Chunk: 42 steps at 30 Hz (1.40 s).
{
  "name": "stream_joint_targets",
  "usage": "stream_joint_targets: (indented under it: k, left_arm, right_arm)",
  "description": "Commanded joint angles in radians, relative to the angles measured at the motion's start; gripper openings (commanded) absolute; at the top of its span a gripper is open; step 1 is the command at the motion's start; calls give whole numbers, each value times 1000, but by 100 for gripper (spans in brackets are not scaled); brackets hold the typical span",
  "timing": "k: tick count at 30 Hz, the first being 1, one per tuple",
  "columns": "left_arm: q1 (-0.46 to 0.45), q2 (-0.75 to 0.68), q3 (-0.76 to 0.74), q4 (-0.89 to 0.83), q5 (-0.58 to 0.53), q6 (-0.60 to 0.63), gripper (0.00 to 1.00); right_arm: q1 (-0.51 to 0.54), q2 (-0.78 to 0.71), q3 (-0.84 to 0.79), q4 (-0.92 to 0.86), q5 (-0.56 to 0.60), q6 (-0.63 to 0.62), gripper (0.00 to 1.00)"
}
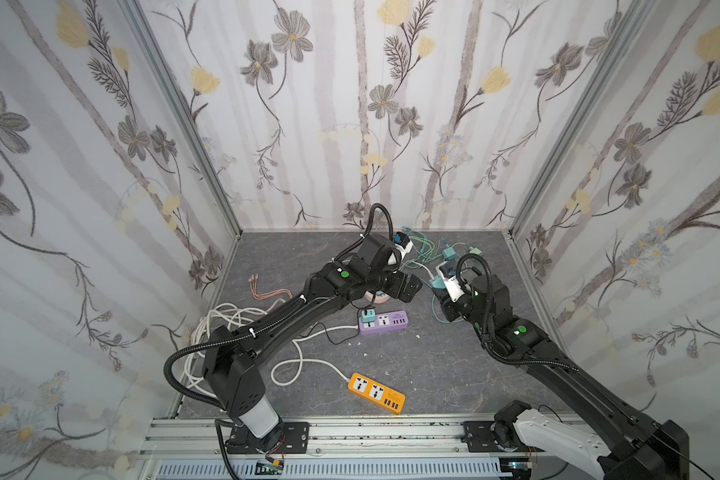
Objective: Insert the plug
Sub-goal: 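Lift the teal charger toward the left gripper while the left gripper reaches for it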
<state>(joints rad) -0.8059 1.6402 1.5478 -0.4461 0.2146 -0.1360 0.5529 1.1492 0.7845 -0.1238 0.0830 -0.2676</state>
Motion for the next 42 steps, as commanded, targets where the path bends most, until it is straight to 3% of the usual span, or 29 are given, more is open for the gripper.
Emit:
stream_joint_targets:
  k: [1, 8, 13, 20, 23, 26, 35, 42]
  left_arm:
    - [-8, 13, 43, 2, 108, -7, 100]
    - [-28, 75, 122, -89, 185, 52, 94]
    - [-27, 75, 117, -72, 148, 44, 90]
    - [24, -123, -50, -73, 156, 189, 96]
    - [128, -262, -200, 46, 204, 110, 100]
    - [186, -322, -228, 89, 225, 59, 100]
    - [92, -156, -32, -47, 221, 197, 100]
    - [70, -20, 76, -101, 257, 175, 96]
  right_arm:
    - [32, -20, -24, 103, 11, -182, 33]
    - [77, -35, -44, 140, 14, -262, 33]
    - [87, -61, -83, 208, -43, -293, 34]
    - [87, -69, -95, 189, 8, -288, 33]
    - [87, -72, -103, 195, -16, -285, 34]
    - [87, -72, -103, 202, -62, -292, 35]
    - [97, -57, -76, 237, -138, -328, 36]
    - [111, -55, -76, 269, -124, -339, 36]
